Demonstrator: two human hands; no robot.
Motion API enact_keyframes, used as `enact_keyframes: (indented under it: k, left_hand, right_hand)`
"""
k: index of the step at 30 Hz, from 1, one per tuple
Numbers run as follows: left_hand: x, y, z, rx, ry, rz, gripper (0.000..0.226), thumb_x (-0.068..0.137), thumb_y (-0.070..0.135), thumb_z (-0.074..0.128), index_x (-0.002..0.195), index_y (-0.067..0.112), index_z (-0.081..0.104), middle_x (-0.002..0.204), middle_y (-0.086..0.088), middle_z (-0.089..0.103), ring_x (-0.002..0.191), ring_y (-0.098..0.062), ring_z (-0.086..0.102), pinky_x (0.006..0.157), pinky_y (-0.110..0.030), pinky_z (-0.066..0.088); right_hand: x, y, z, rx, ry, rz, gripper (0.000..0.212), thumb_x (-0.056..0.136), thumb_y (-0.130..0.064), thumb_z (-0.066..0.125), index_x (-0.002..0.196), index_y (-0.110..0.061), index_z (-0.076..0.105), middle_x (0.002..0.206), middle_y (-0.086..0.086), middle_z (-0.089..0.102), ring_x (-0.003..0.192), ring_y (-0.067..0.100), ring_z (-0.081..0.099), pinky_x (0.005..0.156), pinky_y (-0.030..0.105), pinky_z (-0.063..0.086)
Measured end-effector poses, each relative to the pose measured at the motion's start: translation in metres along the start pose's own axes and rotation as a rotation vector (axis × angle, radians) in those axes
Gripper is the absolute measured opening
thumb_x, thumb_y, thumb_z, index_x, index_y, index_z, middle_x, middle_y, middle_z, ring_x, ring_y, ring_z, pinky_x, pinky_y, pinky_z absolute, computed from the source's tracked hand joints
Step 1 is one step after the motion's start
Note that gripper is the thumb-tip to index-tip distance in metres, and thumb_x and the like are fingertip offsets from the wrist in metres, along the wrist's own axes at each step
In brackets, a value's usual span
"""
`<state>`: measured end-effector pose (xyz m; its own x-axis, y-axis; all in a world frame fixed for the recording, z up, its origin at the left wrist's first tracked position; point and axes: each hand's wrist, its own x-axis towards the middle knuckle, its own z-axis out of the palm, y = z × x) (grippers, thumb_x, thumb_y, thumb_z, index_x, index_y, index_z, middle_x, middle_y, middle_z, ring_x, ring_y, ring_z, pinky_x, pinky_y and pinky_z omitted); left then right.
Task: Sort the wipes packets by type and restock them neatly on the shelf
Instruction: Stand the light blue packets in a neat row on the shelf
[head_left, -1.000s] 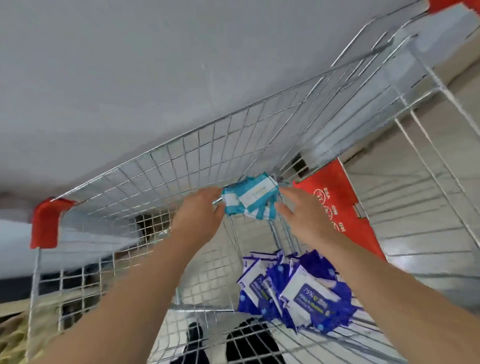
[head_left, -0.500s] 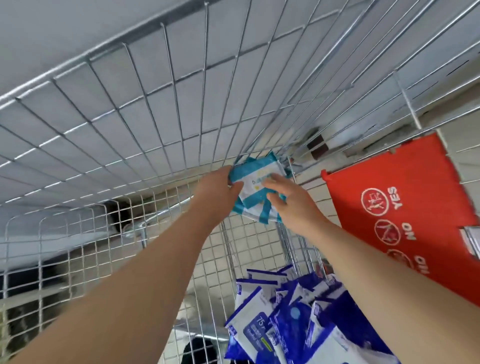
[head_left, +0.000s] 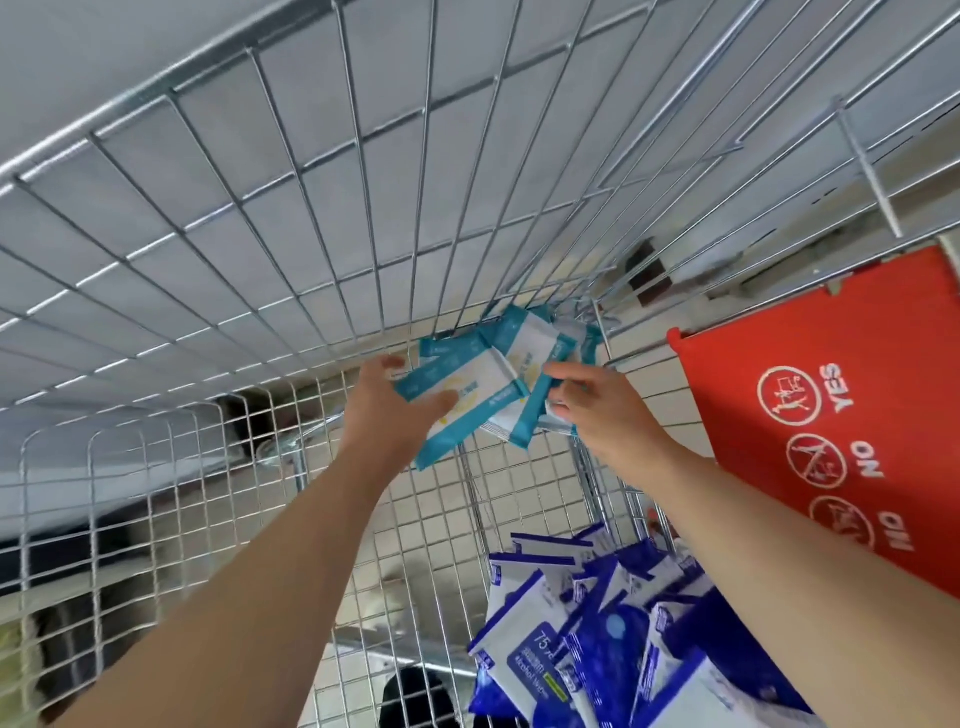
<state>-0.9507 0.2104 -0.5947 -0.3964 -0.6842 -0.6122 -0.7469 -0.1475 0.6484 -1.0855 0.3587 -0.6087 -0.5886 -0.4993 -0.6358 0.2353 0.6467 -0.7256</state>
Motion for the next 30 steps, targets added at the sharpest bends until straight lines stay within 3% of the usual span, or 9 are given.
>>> enact_keyframes:
  k: [2, 4, 6, 9, 13, 15, 21, 24, 30]
  left_hand:
    - [0.003, 0.001, 0.000, 0.025, -0.034, 0.031, 0.048, 0.070, 0.028, 0.085, 0.109, 0.021, 0.057, 0.096, 0.007, 0.062, 0.073, -0.002, 0.060, 0.053, -0.014, 0.043]
    - [0.006, -0.002, 0.001, 0.044, -0.044, 0.022, 0.044, 0.067, 0.026, 0.087, 0.098, 0.017, 0.058, 0.091, 0.006, 0.064, 0.074, -0.008, 0.060, 0.059, -0.020, 0.045]
    - [0.007, -0.007, -0.001, 0.021, -0.060, 0.000, 0.045, 0.067, 0.023, 0.087, 0.097, 0.014, 0.056, 0.090, 0.003, 0.063, 0.074, -0.012, 0.060, 0.060, -0.023, 0.046]
    - [0.005, -0.015, -0.006, -0.044, -0.087, -0.032, 0.045, 0.071, 0.014, 0.084, 0.103, 0.014, 0.051, 0.092, 0.003, 0.060, 0.073, -0.011, 0.059, 0.054, -0.020, 0.043]
    - [0.003, -0.024, -0.015, -0.066, -0.134, -0.032, 0.037, 0.079, 0.008, 0.076, 0.112, 0.014, 0.061, 0.095, 0.001, 0.067, 0.077, -0.012, 0.065, 0.057, -0.019, 0.045]
    - [0.002, -0.032, -0.023, -0.073, -0.128, -0.053, 0.026, 0.082, 0.011, 0.073, 0.106, 0.013, 0.065, 0.092, -0.002, 0.070, 0.075, -0.014, 0.066, 0.059, -0.021, 0.045]
    - [-0.001, -0.065, -0.051, -0.125, -0.003, -0.074, 0.013, 0.087, 0.019, 0.068, 0.096, 0.024, 0.060, 0.100, -0.004, 0.069, 0.087, -0.024, 0.067, 0.070, -0.033, 0.052]
    - [0.000, -0.071, -0.059, -0.128, 0.033, -0.075, 0.013, 0.086, 0.019, 0.070, 0.094, 0.019, 0.060, 0.099, -0.008, 0.068, 0.085, -0.026, 0.067, 0.071, -0.039, 0.055]
    - [-0.002, -0.078, -0.073, 0.063, 0.099, -0.017, 0.015, 0.088, 0.015, 0.066, 0.100, 0.014, 0.058, 0.094, -0.005, 0.065, 0.077, -0.021, 0.063, 0.060, -0.029, 0.047]
  right_hand:
    - [0.000, 0.003, 0.001, 0.012, -0.041, 0.006, 0.031, 0.099, -0.003, 0.038, 0.124, -0.006, 0.057, 0.120, 0.016, 0.062, 0.108, 0.025, 0.064, 0.094, 0.050, 0.050]
    - [-0.004, 0.003, 0.000, 0.044, -0.108, -0.019, 0.033, 0.099, 0.000, 0.039, 0.128, -0.001, 0.053, 0.119, 0.012, 0.061, 0.111, 0.016, 0.061, 0.087, 0.021, 0.054]
    - [-0.006, 0.003, -0.002, 0.079, -0.151, -0.047, 0.033, 0.098, 0.003, 0.039, 0.129, 0.003, 0.048, 0.115, 0.011, 0.059, 0.107, 0.016, 0.060, 0.077, 0.010, 0.052]
    - [-0.004, 0.004, -0.003, 0.043, -0.008, -0.100, 0.026, 0.097, 0.005, 0.038, 0.119, -0.002, 0.051, 0.109, 0.012, 0.060, 0.103, 0.022, 0.058, 0.076, 0.018, 0.051]
    - [0.008, 0.001, -0.001, -0.268, 0.183, -0.163, 0.033, 0.096, -0.004, 0.042, 0.125, -0.012, 0.054, 0.120, 0.003, 0.057, 0.107, 0.014, 0.055, 0.083, 0.018, 0.044]
    - [0.016, -0.006, 0.004, -0.246, 0.162, -0.146, 0.031, 0.095, -0.003, 0.045, 0.123, -0.012, 0.053, 0.117, 0.003, 0.059, 0.101, 0.014, 0.057, 0.069, 0.011, 0.045]
    - [0.030, -0.013, 0.020, -0.311, 0.160, -0.049, 0.026, 0.088, -0.009, 0.054, 0.114, -0.008, 0.061, 0.105, 0.007, 0.067, 0.082, 0.016, 0.061, 0.046, 0.010, 0.041]
    - [0.027, -0.016, 0.024, -0.304, 0.143, -0.029, 0.021, 0.091, -0.007, 0.049, 0.107, 0.000, 0.061, 0.103, 0.014, 0.064, 0.086, 0.025, 0.063, 0.062, 0.028, 0.053]
    - [0.014, -0.015, 0.040, 0.008, 0.000, 0.092, 0.026, 0.086, -0.006, 0.055, 0.111, -0.009, 0.050, 0.114, 0.008, 0.058, 0.099, 0.024, 0.062, 0.077, 0.041, 0.059]
